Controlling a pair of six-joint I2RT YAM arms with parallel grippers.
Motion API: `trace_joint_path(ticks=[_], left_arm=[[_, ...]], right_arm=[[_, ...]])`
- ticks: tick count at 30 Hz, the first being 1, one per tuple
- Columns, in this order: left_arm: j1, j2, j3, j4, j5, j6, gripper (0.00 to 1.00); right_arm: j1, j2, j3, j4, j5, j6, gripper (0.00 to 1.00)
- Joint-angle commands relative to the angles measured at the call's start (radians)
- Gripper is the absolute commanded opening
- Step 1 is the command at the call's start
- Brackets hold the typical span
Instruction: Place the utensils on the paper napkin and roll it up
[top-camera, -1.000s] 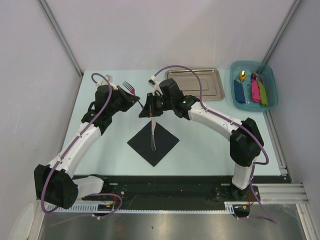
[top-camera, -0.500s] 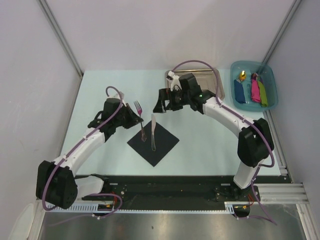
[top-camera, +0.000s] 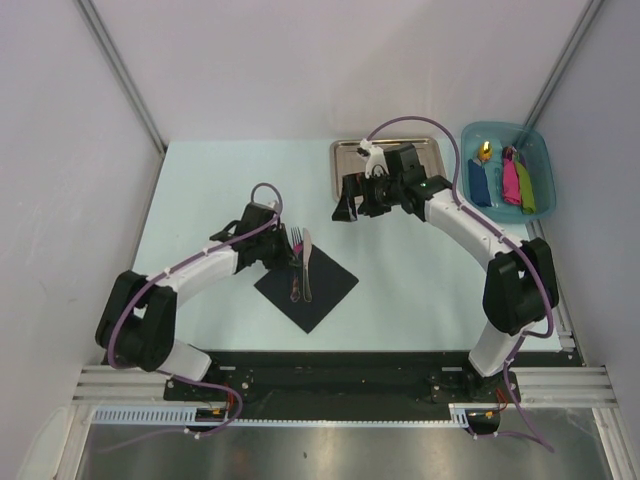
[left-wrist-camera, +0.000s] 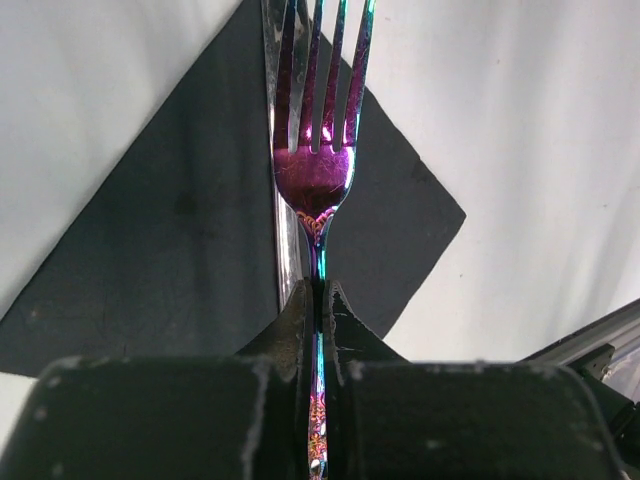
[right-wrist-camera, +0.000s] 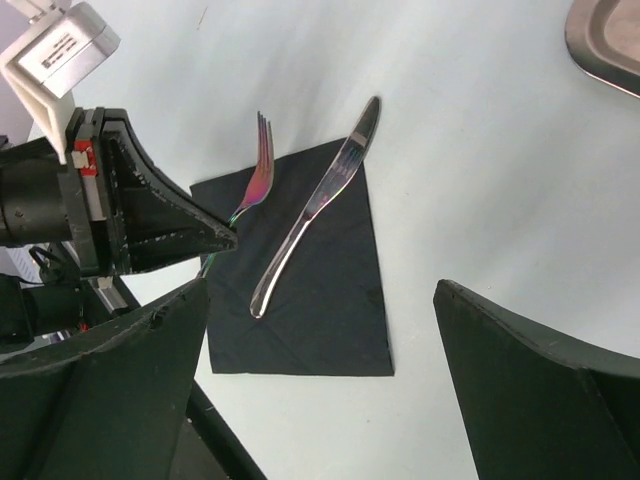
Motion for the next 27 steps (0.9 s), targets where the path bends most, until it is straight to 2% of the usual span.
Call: trace_joint_path(ticks=[1, 11, 27], left_arm=[[-0.009, 0.025, 0.021, 0.091, -0.032, 0.025, 0.0], [-0.018, 0.109, 0.021, 0.147, -0.055, 0.042, 0.04], [-0.021, 0.178, -0.013, 0.223, -0.049, 0.031, 0.06]], right_arm=[[0.008, -0.052, -0.001, 0.018, -0.024, -0.018, 1.0], [0.001, -0.035, 0.002, 0.026, -0.045, 0.004, 1.0], [-0.007, -0.032, -0.033, 0.057, -0.062, 0.033, 1.0]])
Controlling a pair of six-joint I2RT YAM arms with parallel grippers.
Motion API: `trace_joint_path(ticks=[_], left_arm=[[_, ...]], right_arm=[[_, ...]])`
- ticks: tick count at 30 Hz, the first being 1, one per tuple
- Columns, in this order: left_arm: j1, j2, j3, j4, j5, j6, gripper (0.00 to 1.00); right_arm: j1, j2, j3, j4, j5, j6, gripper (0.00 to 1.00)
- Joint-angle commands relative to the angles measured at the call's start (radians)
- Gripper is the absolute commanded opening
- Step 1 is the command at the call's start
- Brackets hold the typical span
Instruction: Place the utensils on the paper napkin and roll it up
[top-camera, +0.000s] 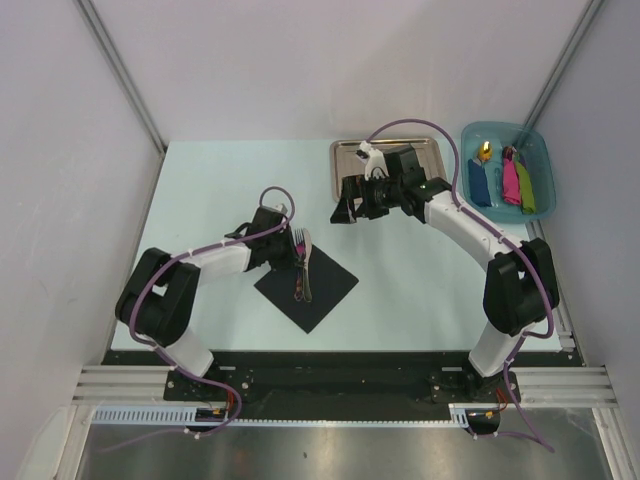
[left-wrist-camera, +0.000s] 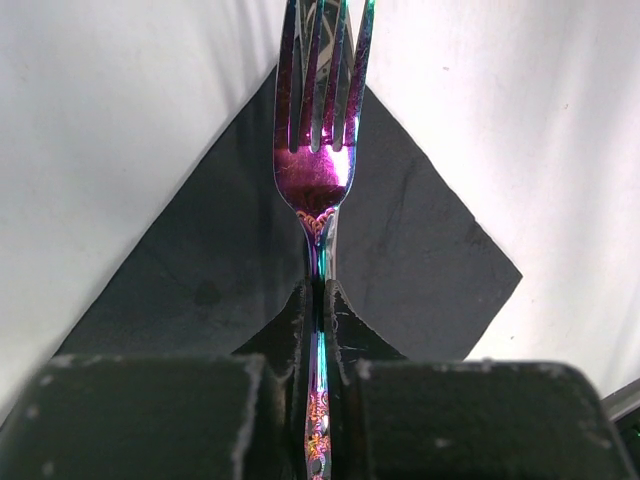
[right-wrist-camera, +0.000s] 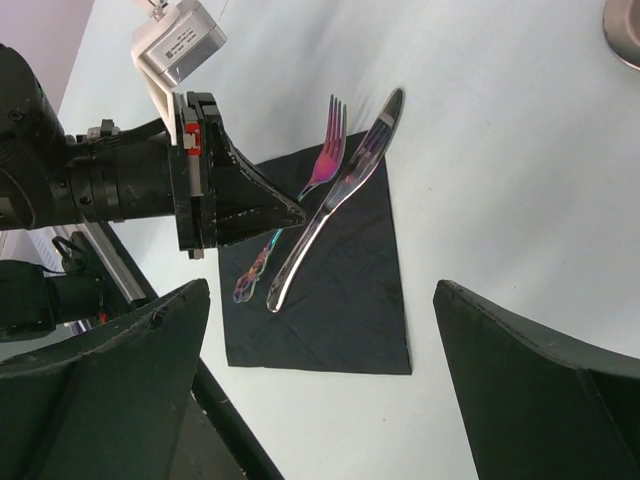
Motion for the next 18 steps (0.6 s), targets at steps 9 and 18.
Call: trace_joint_path(ticks=[9, 18], left_arm=[[-0.008, 0.043, -0.003, 0.049, 0.003, 0.008, 0.12], [-0.008, 0.037, 0.003, 0.043, 0.005, -0.003, 0.28]], right_arm=[[-0.006, -0.024, -0.014, 0.043, -0.023, 0.017, 1.0], [-0.01, -0.028, -0.016, 0.043, -0.032, 0.019, 1.0]])
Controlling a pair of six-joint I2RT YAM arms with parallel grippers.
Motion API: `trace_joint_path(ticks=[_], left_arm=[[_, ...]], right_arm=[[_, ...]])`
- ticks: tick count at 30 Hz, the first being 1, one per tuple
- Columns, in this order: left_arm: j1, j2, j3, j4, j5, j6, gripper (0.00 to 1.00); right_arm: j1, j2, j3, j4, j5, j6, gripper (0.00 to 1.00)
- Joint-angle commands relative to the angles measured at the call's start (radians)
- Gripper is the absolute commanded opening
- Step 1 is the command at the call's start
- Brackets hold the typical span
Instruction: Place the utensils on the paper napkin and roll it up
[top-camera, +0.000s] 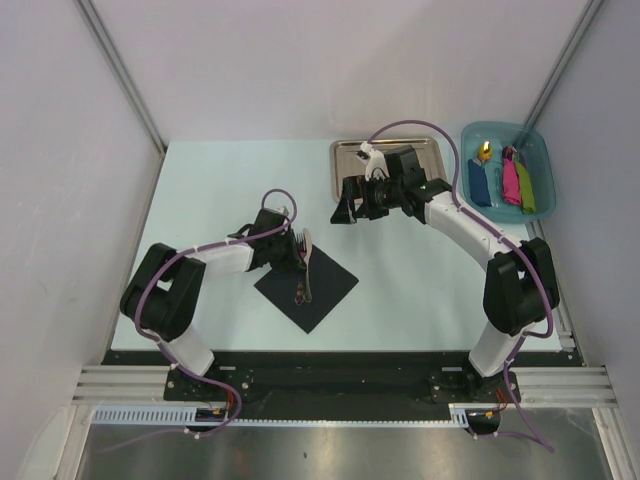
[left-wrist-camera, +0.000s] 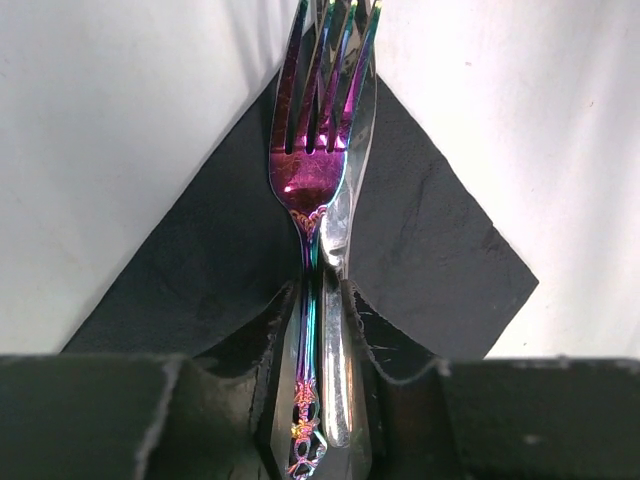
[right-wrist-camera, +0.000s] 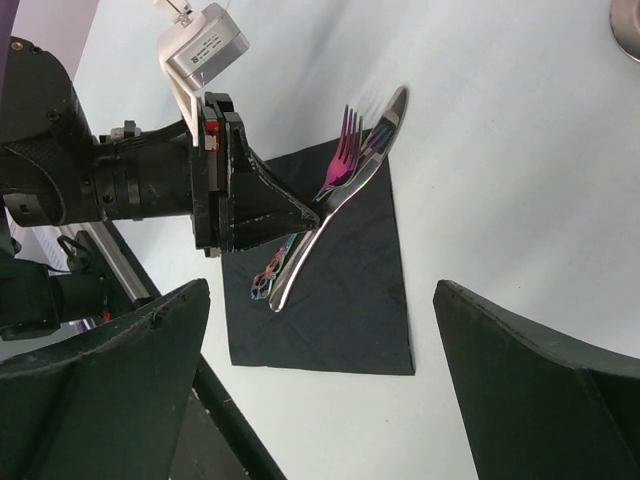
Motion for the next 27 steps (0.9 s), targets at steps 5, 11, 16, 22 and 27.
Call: trace_joint_path(ticks=[5, 11, 16, 22, 27], left_arm=[[-0.005, -0.066, 0.028, 0.01, 0.008, -0.005, 0.35], [-0.007, -0.27, 0.062, -0.039, -0.005, 0.1, 0.52], [-0.007, -0.488, 0.001, -0.064, 0.007, 0.326, 0.95], [-0.007, -0.691, -0.065, -0.205, 0.305, 0.744, 1.0], [-0.1, -0.743, -0.159, -0.309, 0.341, 1.061, 0.98]], right_arm=[[-0.009, -0.031, 0.003, 0.032, -0.046, 0.008, 1.0], [-0.031, -0.04, -0.014, 0.059, -0.127, 0.03, 1.0], [-0.052, -0.063, -0.054, 0.09, -0.197, 0.04, 1.0], [-0.054, -0.075, -0.121, 0.14, -0.262, 0.068, 1.0], [-0.046, -0.046, -0.158, 0.187, -0.309, 0.123, 1.0]])
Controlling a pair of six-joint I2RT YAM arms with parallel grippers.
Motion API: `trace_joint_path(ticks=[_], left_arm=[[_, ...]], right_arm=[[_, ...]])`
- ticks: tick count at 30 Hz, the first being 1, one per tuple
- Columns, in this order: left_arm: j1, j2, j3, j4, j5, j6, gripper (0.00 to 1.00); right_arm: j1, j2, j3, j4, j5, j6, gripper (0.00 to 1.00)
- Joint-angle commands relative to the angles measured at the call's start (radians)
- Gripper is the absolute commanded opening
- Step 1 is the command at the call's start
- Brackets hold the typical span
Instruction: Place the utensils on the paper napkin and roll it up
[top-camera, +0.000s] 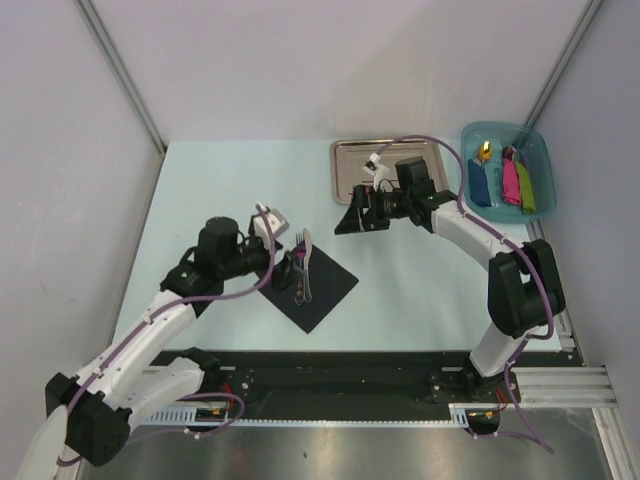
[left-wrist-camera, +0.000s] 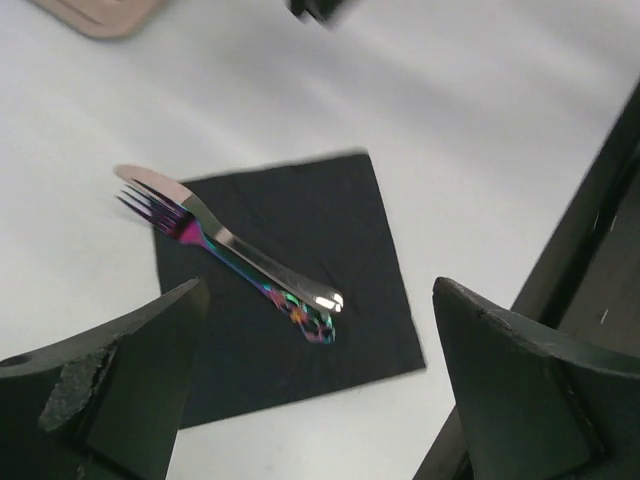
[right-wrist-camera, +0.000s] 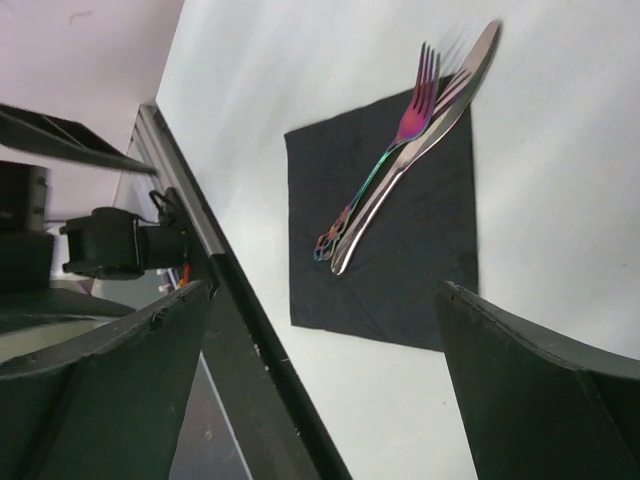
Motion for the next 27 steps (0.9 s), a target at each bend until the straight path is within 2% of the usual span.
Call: trace_joint_path(ticks=[1, 2, 4, 5, 11, 16, 21, 27], left_arm=[[-0.129, -0.001, -0.081, -0.133, 0.054, 0.361, 0.95], [-0.155, -0.008, -0.097, -0.116, 0.011, 0.418, 0.92], [-0.233, -0.031, -0.159, -0.081, -0.042, 0.463, 0.79], [-0.263, -0.034, -0.202, -0.058, -0.067, 0.511, 0.68], [-0.413, -0.067, -0.363, 0.039, -0.158, 0.705, 0.52], [-0.476, -0.031, -0.428, 0.14, -0.179, 0.796, 0.47], [-0.493, 0.028, -0.449, 0.203, -0.179, 0.814, 0.45], [-0.531, 0.03, -0.486, 0.246, -0.169, 0.852, 0.44]], right_arm=[[0.006, -0.009, -0.015, 0.07, -0.074, 0.042, 1.0], [0.008, 0.003, -0.011, 0.069, -0.074, 0.042, 1.0], [0.009, 0.013, -0.005, 0.061, -0.077, 0.041, 1.0], [0.009, 0.023, 0.004, 0.058, -0.075, 0.038, 1.0], [0.012, 0.042, 0.012, 0.044, -0.075, 0.029, 1.0], [0.015, 0.059, 0.017, 0.04, -0.077, 0.021, 1.0], [0.015, 0.075, 0.028, 0.033, -0.085, 0.022, 1.0], [0.014, 0.1, 0.035, 0.033, -0.091, 0.03, 1.0]])
